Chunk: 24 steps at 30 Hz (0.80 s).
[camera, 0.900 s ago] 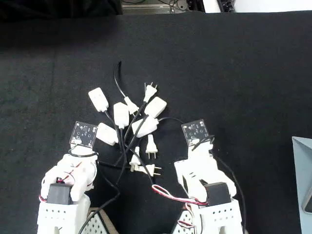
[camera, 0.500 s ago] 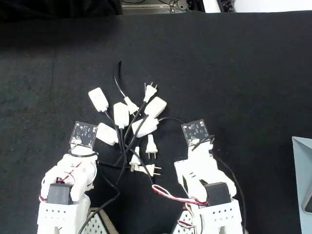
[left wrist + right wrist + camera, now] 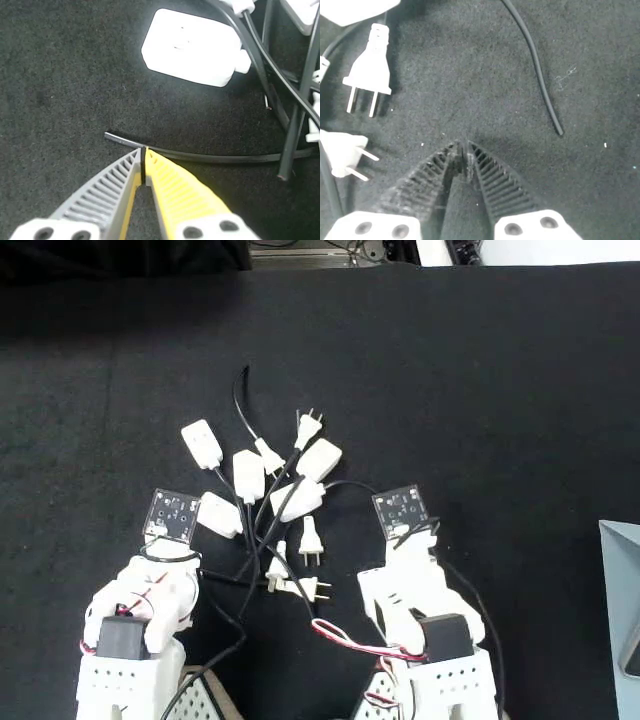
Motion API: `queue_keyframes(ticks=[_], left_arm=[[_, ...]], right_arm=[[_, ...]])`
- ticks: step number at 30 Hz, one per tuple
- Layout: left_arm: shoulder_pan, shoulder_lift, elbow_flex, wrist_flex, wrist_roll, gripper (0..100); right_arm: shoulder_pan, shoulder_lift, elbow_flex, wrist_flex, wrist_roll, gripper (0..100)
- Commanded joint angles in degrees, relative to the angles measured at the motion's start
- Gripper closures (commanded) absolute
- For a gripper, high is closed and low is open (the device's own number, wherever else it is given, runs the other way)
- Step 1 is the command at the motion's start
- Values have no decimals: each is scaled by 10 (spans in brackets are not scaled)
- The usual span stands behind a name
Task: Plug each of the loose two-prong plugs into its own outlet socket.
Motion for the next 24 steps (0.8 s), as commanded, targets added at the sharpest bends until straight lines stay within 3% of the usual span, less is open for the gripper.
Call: queue_keyframes(ticks=[1, 24], left_arm=[[4, -4, 10, 2, 2, 970], [6, -4, 5, -1, 1, 970]], right_arm=[[7, -47, -2, 3, -3, 985], [7, -47, -2, 3, -3, 985]])
